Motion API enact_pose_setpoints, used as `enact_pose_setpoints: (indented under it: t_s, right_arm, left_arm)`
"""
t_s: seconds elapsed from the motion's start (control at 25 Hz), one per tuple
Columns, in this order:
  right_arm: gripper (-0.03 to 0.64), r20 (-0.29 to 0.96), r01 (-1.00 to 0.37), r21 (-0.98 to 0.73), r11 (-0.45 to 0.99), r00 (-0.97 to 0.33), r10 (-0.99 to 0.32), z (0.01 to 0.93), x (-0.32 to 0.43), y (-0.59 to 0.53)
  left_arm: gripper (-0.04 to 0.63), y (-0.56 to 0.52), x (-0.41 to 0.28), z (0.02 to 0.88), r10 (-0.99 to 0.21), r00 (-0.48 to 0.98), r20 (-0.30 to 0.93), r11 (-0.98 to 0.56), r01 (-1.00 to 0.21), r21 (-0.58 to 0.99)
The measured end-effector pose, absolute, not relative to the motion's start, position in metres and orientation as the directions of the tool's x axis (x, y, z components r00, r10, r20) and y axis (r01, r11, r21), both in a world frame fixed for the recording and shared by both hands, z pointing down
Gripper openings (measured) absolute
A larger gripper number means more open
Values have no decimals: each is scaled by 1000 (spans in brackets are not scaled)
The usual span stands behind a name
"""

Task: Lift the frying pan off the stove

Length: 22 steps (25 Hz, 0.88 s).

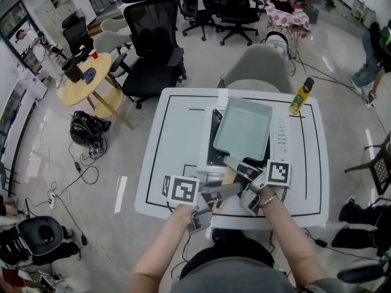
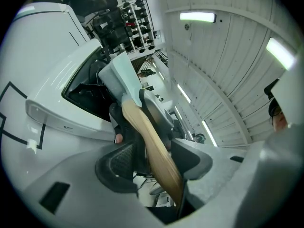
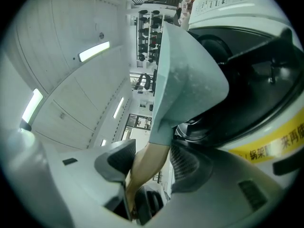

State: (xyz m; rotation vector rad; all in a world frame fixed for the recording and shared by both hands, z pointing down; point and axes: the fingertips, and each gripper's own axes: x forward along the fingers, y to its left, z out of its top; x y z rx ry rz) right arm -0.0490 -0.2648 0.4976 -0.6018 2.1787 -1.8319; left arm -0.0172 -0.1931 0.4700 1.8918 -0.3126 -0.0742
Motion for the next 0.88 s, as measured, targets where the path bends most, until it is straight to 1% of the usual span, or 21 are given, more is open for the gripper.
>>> enact_pose_setpoints:
  t_s: [0.24,0.44,0.52,0.88]
  right_arm:
    - [196,54,-127,-982,137,-895,-442,494,-51,-266]
    - [201,53,-137,-976,169,-903,-426,493,-52,-265]
    - [199,46,-134,-974,182,-906,-421,492,-52,-264]
    - [201,29,-120,-972,203,-914,-404,489,-53,-264]
  left_arm:
    - [213,-193,-13,469,-243,965,99,-305,-172,937]
    - [167,-191,-10,470,-238,964,118,-319,-192,928]
    - [134,-191,-9,470,-239,963,125,-324,-200,925]
    - [126,-191,-6,471,-250,956,152,-339,-234,911]
